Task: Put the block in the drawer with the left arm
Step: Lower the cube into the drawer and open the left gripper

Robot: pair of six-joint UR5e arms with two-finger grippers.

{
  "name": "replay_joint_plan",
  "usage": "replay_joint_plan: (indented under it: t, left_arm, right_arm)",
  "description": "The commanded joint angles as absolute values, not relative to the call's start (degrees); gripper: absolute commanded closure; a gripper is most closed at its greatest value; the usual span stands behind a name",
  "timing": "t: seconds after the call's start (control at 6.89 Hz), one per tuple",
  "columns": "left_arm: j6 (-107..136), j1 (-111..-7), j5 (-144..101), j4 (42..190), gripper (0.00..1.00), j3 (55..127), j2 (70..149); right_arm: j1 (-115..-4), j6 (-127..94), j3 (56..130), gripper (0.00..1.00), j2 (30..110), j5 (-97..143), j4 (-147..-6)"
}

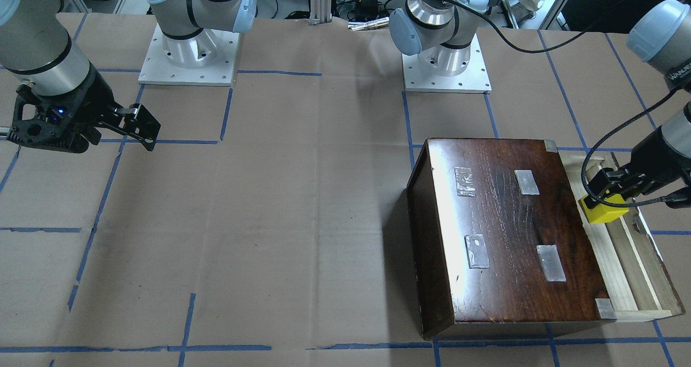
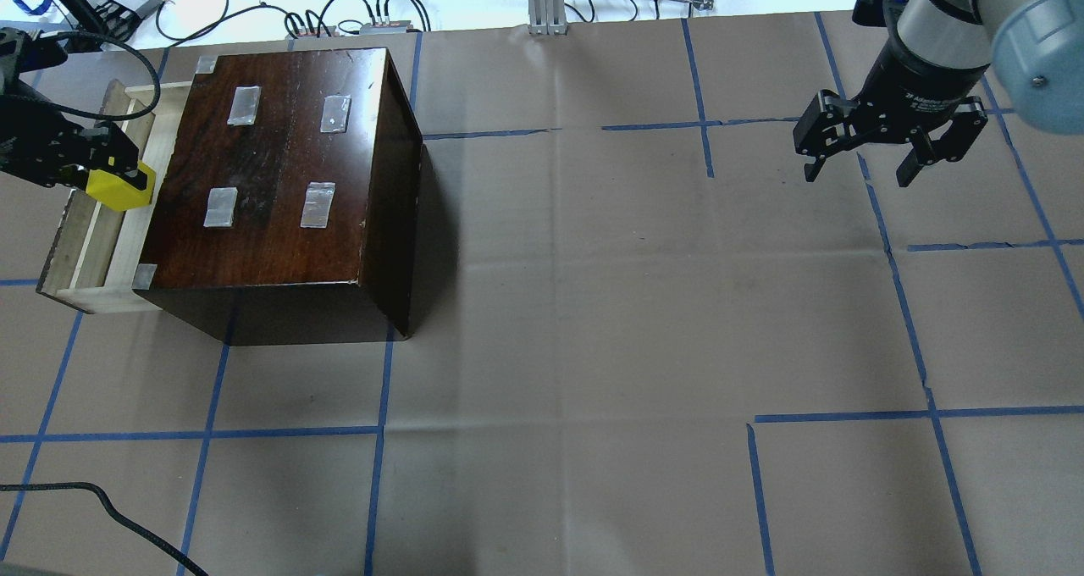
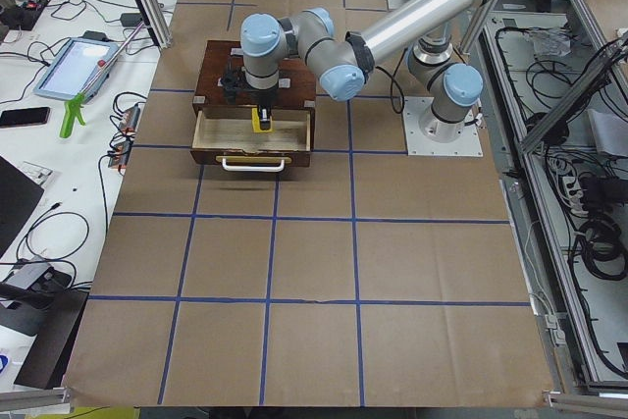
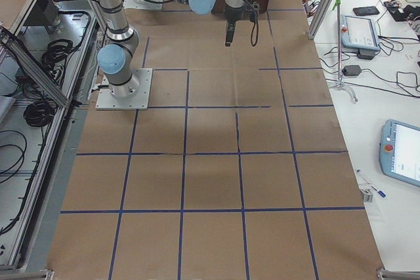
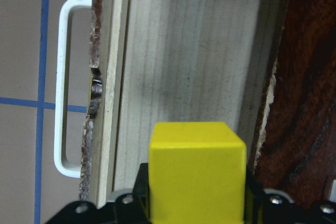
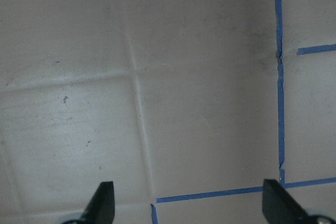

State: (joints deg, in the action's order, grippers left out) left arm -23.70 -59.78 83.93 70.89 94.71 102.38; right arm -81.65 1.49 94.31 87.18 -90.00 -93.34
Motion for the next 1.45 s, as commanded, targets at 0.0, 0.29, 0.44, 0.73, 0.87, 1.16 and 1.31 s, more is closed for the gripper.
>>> replay_joint_plan:
  t: [0.0, 0.29, 0.44, 0.73, 0.87, 1.16, 1.31]
  left_arm:
    - [-24.78, -59.68, 84.46, 68.99, 0.66, 95.89, 103.27]
    - [-24.79, -59.59, 87.63, 68.64, 0.60, 95.80, 103.71]
    - [-24.70, -59.59, 87.10, 68.64, 0.42, 95.80, 103.80]
    - [-24.70, -59.68, 86.92, 68.56, 0.10, 95.63, 103.71]
    - [-24.61, -59.68, 86.92, 68.64, 0.08, 95.45, 103.10]
    - [-24.44, -60.03, 87.36, 69.78, 0.05, 94.05, 101.00]
    - [-23.91, -60.03, 87.36, 72.22, 0.04, 93.96, 98.81]
  right_arm:
    - [-81.65, 1.49, 94.31, 0.00, 87.10, -90.00, -93.34]
    - [-81.65, 1.41, 94.31, 0.00, 87.19, -90.00, -93.34]
    - [-81.65, 1.49, 94.31, 0.00, 87.19, -90.00, -93.34]
    - [-81.65, 1.49, 94.31, 0.00, 87.10, -90.00, -93.34]
    - [-81.65, 1.49, 94.31, 0.00, 87.10, -90.00, -93.34]
    - [-81.65, 1.49, 94.31, 0.00, 87.19, -90.00, -93.34]
    - [-81.65, 1.49, 94.31, 0.00, 87.19, -90.00, -93.34]
